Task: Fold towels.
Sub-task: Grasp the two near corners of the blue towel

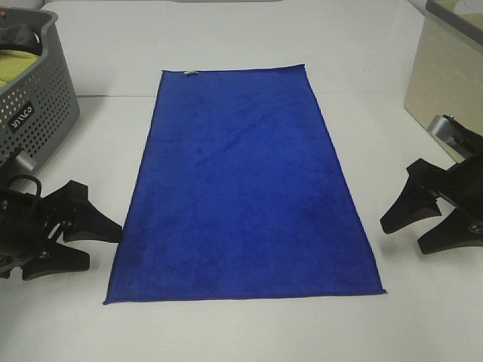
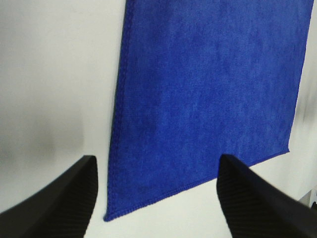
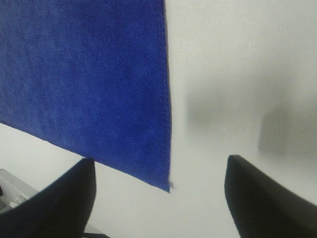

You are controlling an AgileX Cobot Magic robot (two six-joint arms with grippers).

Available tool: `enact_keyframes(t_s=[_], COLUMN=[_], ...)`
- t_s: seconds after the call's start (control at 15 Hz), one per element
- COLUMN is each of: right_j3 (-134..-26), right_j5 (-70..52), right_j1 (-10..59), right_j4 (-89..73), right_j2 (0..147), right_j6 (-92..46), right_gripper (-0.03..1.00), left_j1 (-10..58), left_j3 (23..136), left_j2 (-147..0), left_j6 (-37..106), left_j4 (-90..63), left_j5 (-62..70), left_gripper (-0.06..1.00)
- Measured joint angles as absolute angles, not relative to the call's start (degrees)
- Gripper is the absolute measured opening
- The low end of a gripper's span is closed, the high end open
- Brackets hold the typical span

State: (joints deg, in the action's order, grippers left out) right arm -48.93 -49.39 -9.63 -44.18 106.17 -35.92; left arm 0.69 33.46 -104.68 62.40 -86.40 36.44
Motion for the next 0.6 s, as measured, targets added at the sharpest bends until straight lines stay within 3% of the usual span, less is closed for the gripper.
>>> enact_keyframes(t_s=[0.6], right_j3=[-49.05], right_j5=[-50.48], right_j1=[-7.68], right_j4=[-49.85], right_j2=[114.08], right_j6=[-38.33], right_gripper=[0.67], left_j1=[7.39], left_j3=[39.02], left_j2=[-114.19], left_j6=[63.14], left_j4=[-88.46], left_j5=[41.2], left_gripper=[0.65])
